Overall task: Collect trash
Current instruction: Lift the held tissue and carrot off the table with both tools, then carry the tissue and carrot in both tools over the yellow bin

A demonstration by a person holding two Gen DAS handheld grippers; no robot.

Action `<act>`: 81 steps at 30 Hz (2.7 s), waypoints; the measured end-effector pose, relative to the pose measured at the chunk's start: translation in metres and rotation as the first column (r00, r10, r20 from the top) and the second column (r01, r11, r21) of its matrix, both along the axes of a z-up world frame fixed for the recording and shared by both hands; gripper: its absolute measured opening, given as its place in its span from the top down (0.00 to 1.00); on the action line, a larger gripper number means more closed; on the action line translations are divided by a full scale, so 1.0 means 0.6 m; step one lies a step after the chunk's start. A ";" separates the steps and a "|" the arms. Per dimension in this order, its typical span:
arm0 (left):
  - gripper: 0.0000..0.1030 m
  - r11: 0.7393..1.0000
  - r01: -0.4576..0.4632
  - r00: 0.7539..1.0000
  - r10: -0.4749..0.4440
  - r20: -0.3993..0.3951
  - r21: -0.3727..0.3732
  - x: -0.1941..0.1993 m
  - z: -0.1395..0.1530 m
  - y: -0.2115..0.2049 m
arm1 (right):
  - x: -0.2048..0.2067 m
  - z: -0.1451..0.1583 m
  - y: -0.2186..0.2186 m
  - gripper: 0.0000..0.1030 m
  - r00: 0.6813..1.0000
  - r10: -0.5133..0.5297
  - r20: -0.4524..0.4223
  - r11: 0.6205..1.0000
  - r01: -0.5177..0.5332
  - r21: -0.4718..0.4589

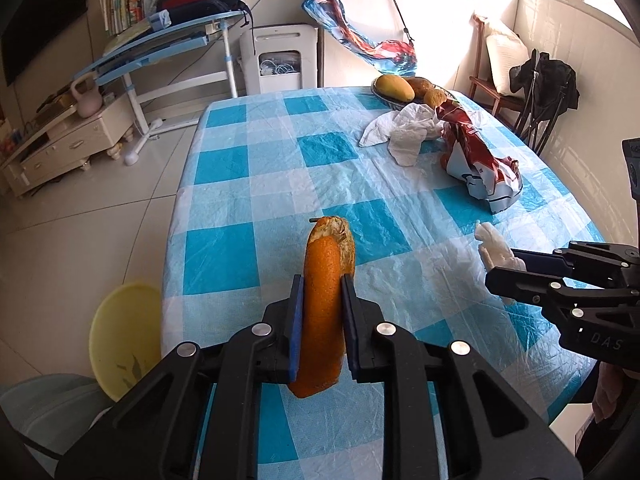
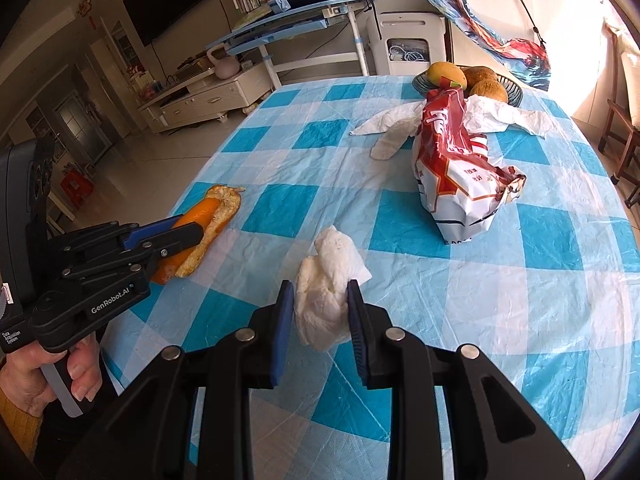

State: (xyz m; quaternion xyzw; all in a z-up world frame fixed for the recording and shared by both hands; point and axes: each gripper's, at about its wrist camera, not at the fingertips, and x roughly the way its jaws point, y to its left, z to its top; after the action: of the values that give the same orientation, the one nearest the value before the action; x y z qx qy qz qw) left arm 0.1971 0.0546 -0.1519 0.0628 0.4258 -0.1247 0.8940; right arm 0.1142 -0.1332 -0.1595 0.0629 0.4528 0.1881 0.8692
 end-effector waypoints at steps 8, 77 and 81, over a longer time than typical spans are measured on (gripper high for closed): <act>0.75 0.994 0.030 0.999 -0.028 -0.014 0.101 -0.002 -0.021 -0.024 | -0.003 -0.017 0.016 0.70 1.000 0.001 -0.013 0.999 -0.002 -0.054; 0.83 0.929 -0.297 0.925 0.337 0.174 -0.220 0.003 0.156 0.216 | -0.005 0.076 0.080 0.81 0.979 0.062 0.194 0.996 -0.073 0.052; 0.83 0.910 -0.365 0.899 0.400 0.179 -0.196 0.006 0.171 0.295 | 0.009 0.104 0.129 0.81 0.969 0.099 0.228 0.988 -0.123 0.095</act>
State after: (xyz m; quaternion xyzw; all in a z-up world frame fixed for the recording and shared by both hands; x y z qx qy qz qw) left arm 0.2007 0.2314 -0.0493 -0.0802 0.3194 0.0280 0.9438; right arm 0.1195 -0.0558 -0.0970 0.0629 0.3445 0.2666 0.8979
